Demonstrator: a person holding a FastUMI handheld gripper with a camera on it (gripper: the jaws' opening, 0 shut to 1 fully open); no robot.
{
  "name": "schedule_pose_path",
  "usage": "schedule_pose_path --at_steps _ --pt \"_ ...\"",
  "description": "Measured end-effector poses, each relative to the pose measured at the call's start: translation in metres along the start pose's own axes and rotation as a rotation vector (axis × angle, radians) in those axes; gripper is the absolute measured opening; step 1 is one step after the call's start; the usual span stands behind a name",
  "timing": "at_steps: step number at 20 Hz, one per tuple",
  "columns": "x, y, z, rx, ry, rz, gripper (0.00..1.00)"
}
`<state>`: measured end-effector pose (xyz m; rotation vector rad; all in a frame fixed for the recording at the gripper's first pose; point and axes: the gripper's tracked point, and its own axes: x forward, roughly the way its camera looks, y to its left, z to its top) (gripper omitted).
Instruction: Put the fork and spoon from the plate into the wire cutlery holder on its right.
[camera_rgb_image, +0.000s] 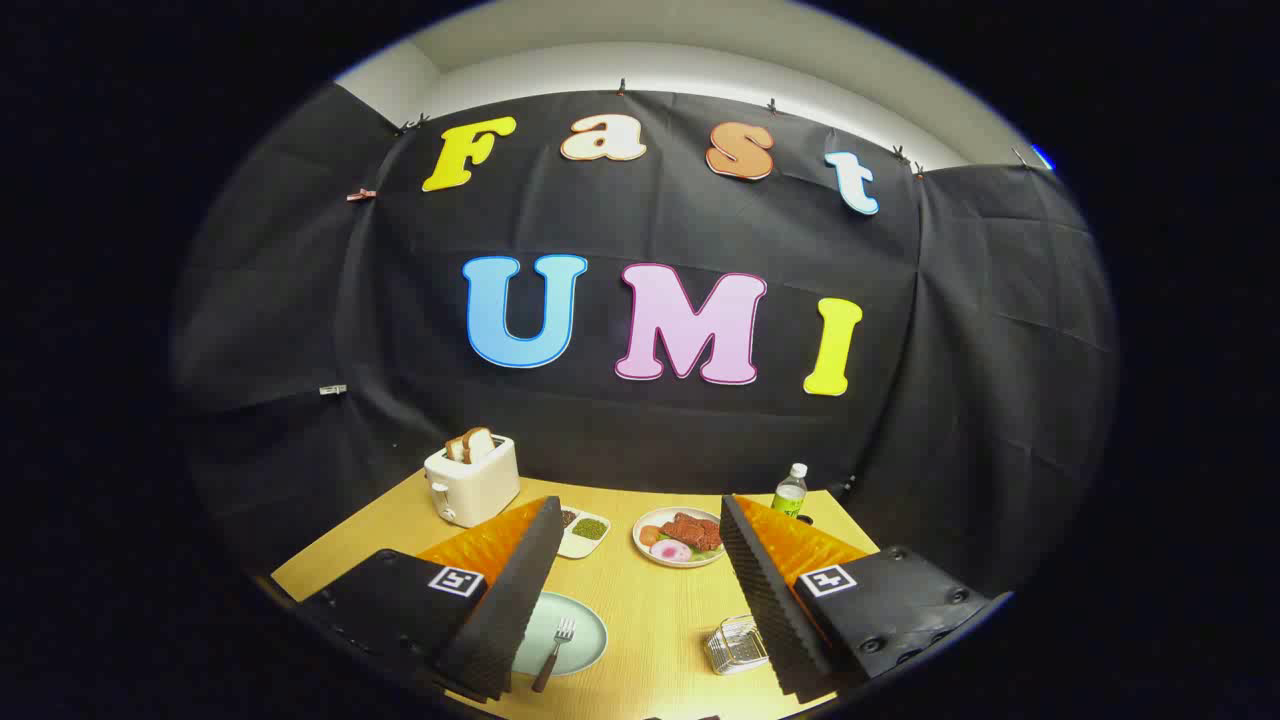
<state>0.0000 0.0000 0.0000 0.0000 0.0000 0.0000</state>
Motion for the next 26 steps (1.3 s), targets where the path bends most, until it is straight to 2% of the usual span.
schedule_pose_path --at_steps 22,26 --pt "-0.0006 0.0018 0.0009 -0.003 -0.004 0.003 0.98" --pt "0.0005 0.0072 -0.0052 0.005 0.023 0.032 0.98"
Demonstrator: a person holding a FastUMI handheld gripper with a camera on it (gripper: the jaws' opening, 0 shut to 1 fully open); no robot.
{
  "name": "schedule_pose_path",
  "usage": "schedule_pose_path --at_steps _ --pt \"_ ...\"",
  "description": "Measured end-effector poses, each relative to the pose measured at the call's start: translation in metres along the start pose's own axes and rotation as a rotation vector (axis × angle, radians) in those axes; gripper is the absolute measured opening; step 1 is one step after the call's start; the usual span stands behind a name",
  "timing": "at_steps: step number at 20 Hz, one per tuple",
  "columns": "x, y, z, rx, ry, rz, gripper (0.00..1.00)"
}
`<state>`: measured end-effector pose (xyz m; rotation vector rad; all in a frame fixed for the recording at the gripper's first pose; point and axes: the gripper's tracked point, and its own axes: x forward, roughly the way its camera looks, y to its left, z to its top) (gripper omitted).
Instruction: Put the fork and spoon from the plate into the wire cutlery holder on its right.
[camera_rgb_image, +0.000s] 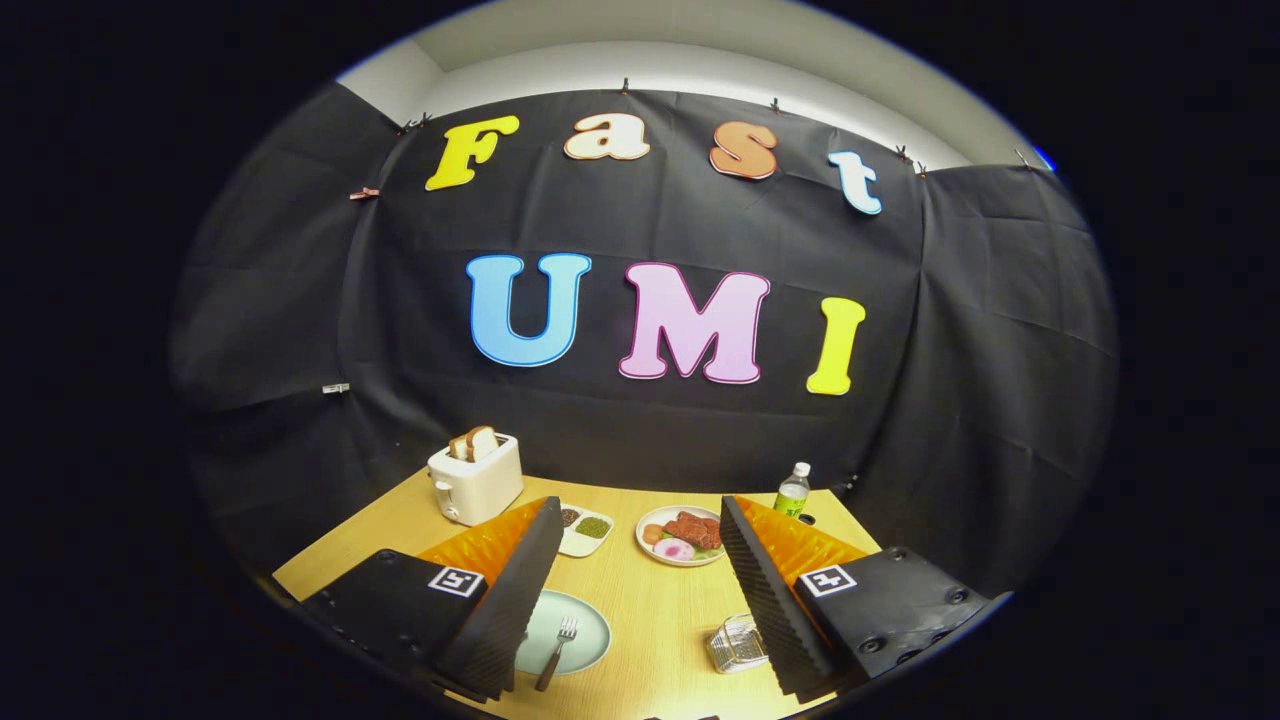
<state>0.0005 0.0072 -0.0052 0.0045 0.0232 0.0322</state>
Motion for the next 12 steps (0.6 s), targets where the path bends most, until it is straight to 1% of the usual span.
schedule_pose_path --at_steps 1,3,6,8,11,12 --pt "0.001 0.007 -0.008 0.010 0.035 0.031 0.98" --pt "0.007 0.024 -0.037 0.030 0.156 0.096 0.98" --pt "0.007 0.047 -0.096 0.035 0.399 0.178 0.98" --pt "0.004 0.056 -0.137 0.002 0.548 0.204 0.99" --pt "0.010 0.067 -0.182 -0.032 0.664 0.226 0.99" --pt "0.012 0.070 -0.194 -0.040 0.691 0.223 0.98"
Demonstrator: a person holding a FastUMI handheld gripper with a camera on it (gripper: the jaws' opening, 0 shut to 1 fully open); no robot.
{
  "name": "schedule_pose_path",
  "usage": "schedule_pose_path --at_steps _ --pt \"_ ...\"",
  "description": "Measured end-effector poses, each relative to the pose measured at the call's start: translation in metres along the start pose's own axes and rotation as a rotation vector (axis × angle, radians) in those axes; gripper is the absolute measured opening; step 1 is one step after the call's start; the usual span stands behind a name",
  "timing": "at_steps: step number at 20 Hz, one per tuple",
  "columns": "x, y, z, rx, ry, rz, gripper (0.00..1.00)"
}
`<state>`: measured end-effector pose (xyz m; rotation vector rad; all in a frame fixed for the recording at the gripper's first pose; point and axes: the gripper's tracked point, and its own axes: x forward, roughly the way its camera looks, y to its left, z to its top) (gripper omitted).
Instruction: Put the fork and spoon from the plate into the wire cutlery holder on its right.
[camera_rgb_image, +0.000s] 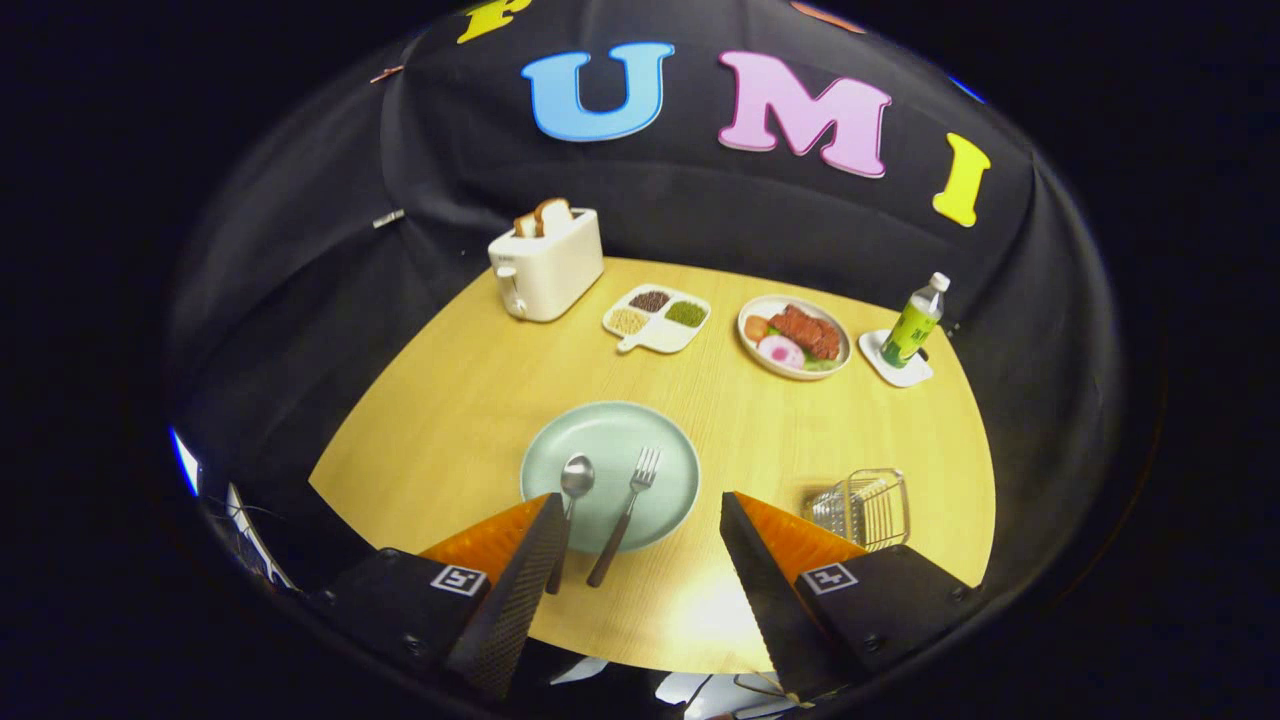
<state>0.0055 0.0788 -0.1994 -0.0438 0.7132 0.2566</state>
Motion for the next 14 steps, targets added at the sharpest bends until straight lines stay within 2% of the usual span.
schedule_pose_path --at_steps 2,5,7,8,14 --pt "0.023 0.004 -0.011 0.013 0.048 0.000 0.89" --pt "0.061 0.009 -0.031 0.038 0.128 -0.001 0.88" --pt "0.083 0.011 -0.045 0.047 0.182 -0.012 0.67" --pt "0.092 0.012 -0.051 0.047 0.204 -0.015 0.63" --pt "0.135 0.017 -0.079 0.045 0.300 -0.055 0.65"
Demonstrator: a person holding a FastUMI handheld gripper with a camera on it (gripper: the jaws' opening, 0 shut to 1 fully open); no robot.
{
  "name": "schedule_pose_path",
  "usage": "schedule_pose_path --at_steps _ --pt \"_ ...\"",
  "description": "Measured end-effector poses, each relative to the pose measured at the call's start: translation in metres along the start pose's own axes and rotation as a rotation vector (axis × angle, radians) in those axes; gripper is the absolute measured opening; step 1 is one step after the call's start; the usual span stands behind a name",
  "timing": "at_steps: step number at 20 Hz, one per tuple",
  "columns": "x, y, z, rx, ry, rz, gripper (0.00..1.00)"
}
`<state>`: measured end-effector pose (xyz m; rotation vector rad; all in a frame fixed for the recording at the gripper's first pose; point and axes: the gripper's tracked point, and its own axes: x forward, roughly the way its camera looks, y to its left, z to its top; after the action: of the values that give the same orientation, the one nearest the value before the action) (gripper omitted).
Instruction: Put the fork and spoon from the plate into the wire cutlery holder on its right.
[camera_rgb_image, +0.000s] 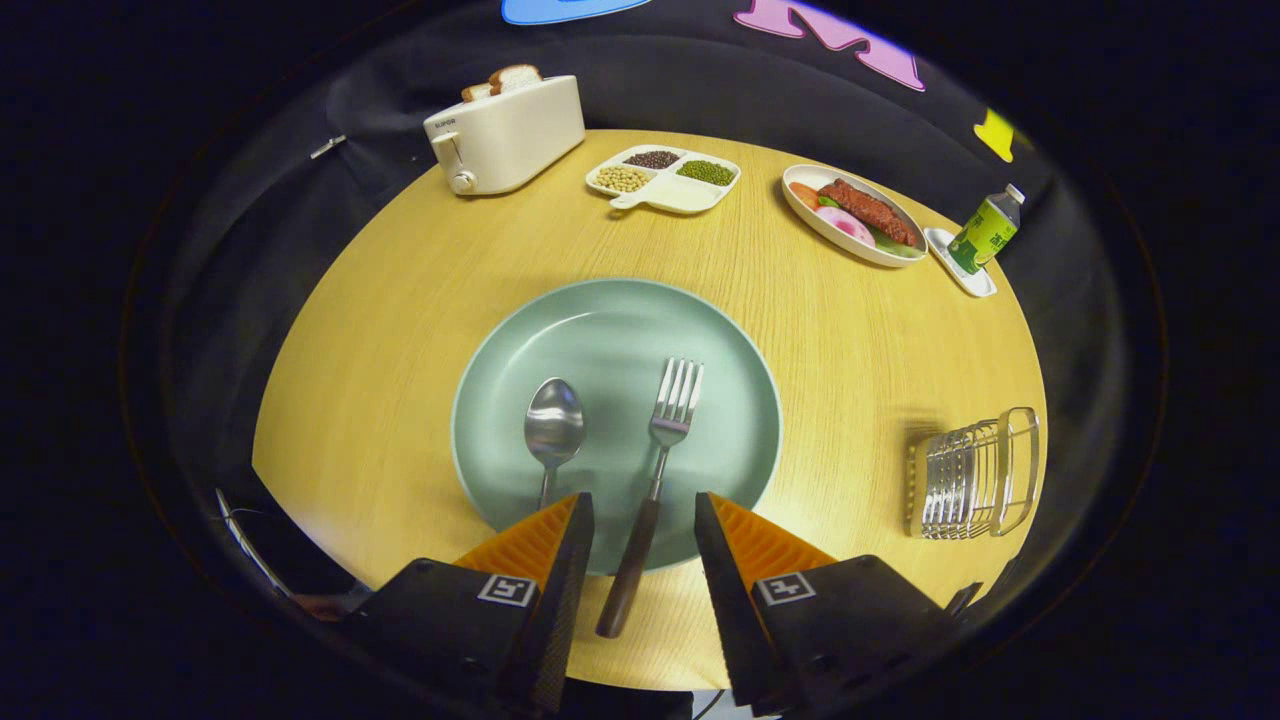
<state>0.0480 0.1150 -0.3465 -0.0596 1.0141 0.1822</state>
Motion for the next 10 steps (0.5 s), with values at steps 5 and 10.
schedule_pose_path --at_steps 5,10 --pt "0.022 -0.004 -0.012 0.069 0.082 -0.045 0.47" --pt "0.029 -0.009 -0.007 0.076 0.073 -0.060 0.08"
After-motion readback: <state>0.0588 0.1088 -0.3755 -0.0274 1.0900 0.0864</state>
